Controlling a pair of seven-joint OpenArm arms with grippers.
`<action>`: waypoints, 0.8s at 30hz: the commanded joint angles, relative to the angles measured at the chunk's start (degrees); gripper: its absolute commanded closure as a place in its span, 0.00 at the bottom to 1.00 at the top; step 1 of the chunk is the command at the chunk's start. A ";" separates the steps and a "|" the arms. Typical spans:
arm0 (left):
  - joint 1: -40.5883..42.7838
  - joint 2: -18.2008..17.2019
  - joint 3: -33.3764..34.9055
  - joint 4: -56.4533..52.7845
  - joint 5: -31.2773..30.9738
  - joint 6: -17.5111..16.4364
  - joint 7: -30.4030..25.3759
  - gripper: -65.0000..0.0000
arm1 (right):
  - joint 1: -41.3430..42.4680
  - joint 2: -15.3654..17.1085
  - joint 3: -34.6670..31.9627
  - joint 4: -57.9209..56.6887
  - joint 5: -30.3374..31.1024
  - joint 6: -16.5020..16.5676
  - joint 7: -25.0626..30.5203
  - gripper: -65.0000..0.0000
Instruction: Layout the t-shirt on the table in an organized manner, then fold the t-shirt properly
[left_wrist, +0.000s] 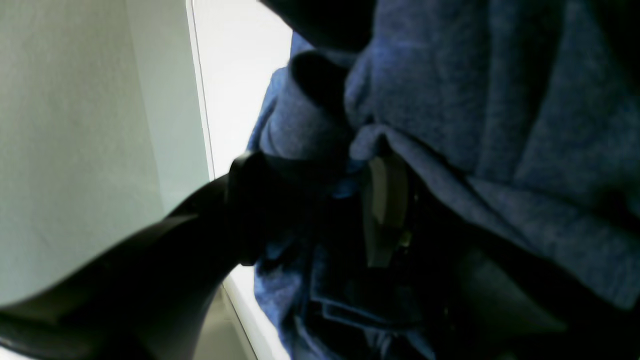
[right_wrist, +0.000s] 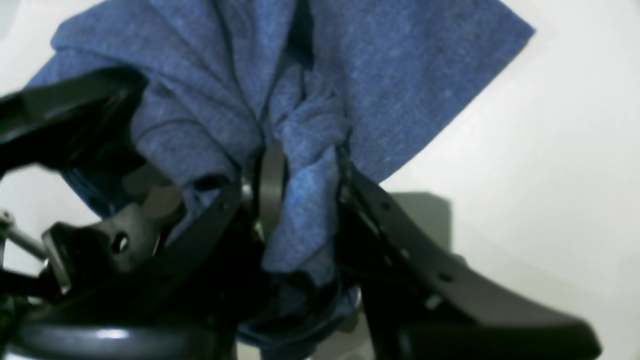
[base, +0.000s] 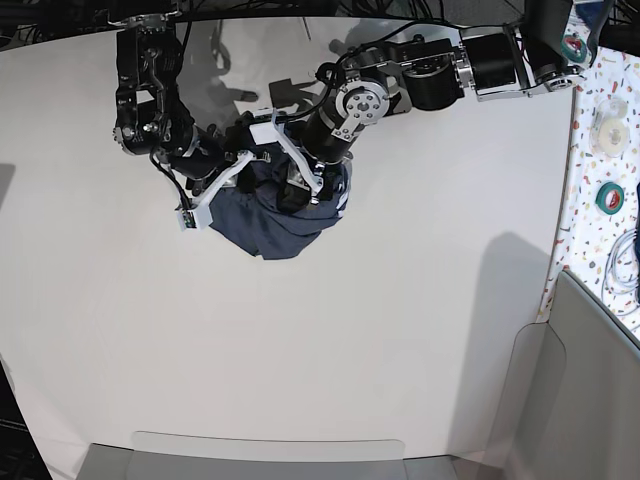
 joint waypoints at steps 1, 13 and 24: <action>-1.37 0.03 -0.07 -1.60 -1.20 -1.31 0.77 0.59 | -0.55 -0.28 -1.00 0.43 2.10 1.27 -4.13 1.00; -6.46 1.70 -5.08 -4.50 -10.16 2.82 -2.92 1.00 | -1.69 0.86 -2.58 0.43 2.01 1.35 -4.21 1.00; -10.33 1.88 -23.89 -0.20 -28.89 3.35 -2.22 1.00 | -5.20 5.26 -6.28 0.78 1.84 1.35 -3.78 1.00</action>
